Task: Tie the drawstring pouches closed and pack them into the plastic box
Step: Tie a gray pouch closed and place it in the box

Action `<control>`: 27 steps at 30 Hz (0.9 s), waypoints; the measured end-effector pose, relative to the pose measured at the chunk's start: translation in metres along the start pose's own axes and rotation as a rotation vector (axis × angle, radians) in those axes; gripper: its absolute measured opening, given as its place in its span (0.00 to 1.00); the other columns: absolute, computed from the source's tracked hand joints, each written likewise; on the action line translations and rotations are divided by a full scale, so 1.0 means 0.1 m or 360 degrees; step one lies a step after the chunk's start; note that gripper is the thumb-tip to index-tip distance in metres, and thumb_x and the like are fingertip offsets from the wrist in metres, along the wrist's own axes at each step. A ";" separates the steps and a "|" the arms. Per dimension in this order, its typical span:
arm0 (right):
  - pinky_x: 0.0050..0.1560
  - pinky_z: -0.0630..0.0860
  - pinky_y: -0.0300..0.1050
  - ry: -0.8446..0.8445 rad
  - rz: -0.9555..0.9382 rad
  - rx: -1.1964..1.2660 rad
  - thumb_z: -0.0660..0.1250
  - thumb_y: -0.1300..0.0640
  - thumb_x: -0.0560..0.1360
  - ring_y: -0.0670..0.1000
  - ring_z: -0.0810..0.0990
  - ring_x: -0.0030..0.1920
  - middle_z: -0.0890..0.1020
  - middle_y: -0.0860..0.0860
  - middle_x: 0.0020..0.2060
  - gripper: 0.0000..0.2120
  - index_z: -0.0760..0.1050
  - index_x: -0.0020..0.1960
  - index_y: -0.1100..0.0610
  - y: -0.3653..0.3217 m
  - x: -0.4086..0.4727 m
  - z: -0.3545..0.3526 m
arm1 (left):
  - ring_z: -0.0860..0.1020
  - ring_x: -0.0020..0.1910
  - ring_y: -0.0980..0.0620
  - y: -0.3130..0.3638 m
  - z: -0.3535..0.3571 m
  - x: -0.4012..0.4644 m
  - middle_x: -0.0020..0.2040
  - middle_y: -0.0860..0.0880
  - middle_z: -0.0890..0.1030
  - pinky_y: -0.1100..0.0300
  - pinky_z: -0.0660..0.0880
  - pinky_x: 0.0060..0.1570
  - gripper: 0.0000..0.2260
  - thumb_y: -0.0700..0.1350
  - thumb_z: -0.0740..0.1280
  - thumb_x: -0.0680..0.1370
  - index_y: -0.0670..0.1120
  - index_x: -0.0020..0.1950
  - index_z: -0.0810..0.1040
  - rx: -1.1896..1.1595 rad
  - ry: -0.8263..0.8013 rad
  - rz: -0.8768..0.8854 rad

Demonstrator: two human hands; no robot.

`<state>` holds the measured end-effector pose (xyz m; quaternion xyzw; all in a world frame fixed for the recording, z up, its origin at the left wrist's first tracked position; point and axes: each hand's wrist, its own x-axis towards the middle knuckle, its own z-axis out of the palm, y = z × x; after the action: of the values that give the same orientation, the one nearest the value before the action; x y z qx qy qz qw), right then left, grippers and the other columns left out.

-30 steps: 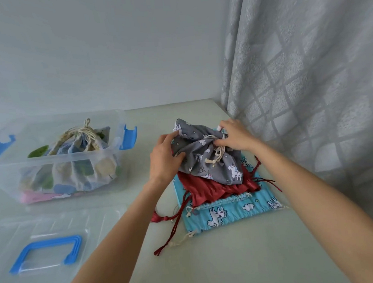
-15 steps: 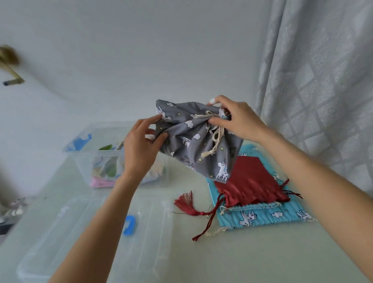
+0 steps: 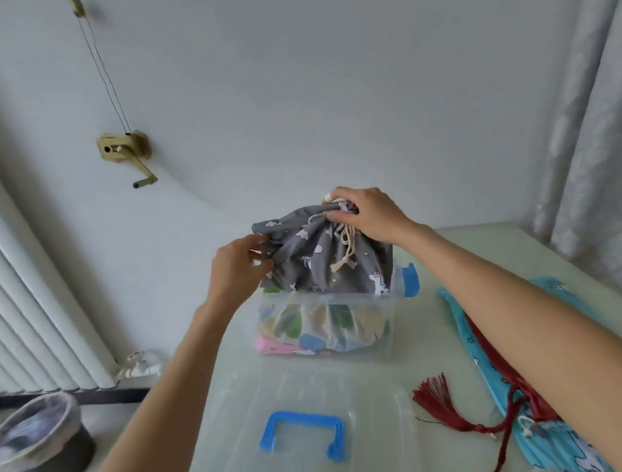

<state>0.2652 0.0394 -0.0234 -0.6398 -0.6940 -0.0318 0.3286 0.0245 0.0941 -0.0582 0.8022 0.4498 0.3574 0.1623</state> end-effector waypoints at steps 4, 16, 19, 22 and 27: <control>0.53 0.67 0.49 -0.0334 0.0033 -0.0258 0.60 0.43 0.77 0.54 0.71 0.56 0.77 0.51 0.51 0.18 0.70 0.65 0.49 0.09 -0.04 0.33 | 0.74 0.57 0.46 -0.17 -0.05 -0.04 0.58 0.49 0.79 0.56 0.70 0.53 0.16 0.54 0.67 0.74 0.52 0.61 0.77 0.0468 0.0050 0.0055; 0.48 0.71 0.47 -0.0880 0.0254 -0.0500 0.64 0.40 0.73 0.52 0.75 0.53 0.78 0.50 0.54 0.20 0.73 0.62 0.47 0.14 -0.39 0.36 | 0.79 0.51 0.56 0.20 0.42 -0.16 0.50 0.56 0.82 0.58 0.74 0.48 0.10 0.51 0.63 0.78 0.53 0.57 0.78 -0.0042 -0.0055 0.0386; 0.49 0.69 0.47 -0.0731 0.0209 -0.0447 0.63 0.43 0.75 0.53 0.75 0.54 0.78 0.50 0.53 0.17 0.74 0.61 0.47 0.03 -0.57 0.15 | 0.80 0.49 0.55 0.31 0.46 -0.29 0.47 0.55 0.83 0.57 0.75 0.46 0.08 0.49 0.64 0.78 0.52 0.55 0.79 -0.0104 0.0062 0.0390; 0.59 0.69 0.51 -0.0373 0.0133 -0.0330 0.63 0.48 0.77 0.53 0.73 0.59 0.79 0.49 0.57 0.14 0.76 0.60 0.50 -0.05 -0.98 -0.13 | 0.80 0.46 0.55 0.52 0.53 -0.55 0.45 0.55 0.83 0.56 0.76 0.43 0.08 0.48 0.64 0.77 0.51 0.53 0.80 -0.0219 0.0140 0.0428; 0.53 0.72 0.46 0.0058 0.0136 -0.0162 0.65 0.54 0.76 0.51 0.77 0.51 0.83 0.47 0.51 0.09 0.80 0.54 0.53 -0.10 -1.96 -0.38 | 0.79 0.40 0.61 0.95 0.83 -1.07 0.41 0.55 0.83 0.56 0.78 0.43 0.08 0.49 0.64 0.76 0.51 0.50 0.81 -0.0476 -0.0026 0.0470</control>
<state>0.2649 -0.1498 -0.0873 -0.6841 -0.6574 -0.0647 0.3094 0.1051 -0.0418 -0.1064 0.8293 0.2678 0.4336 0.2292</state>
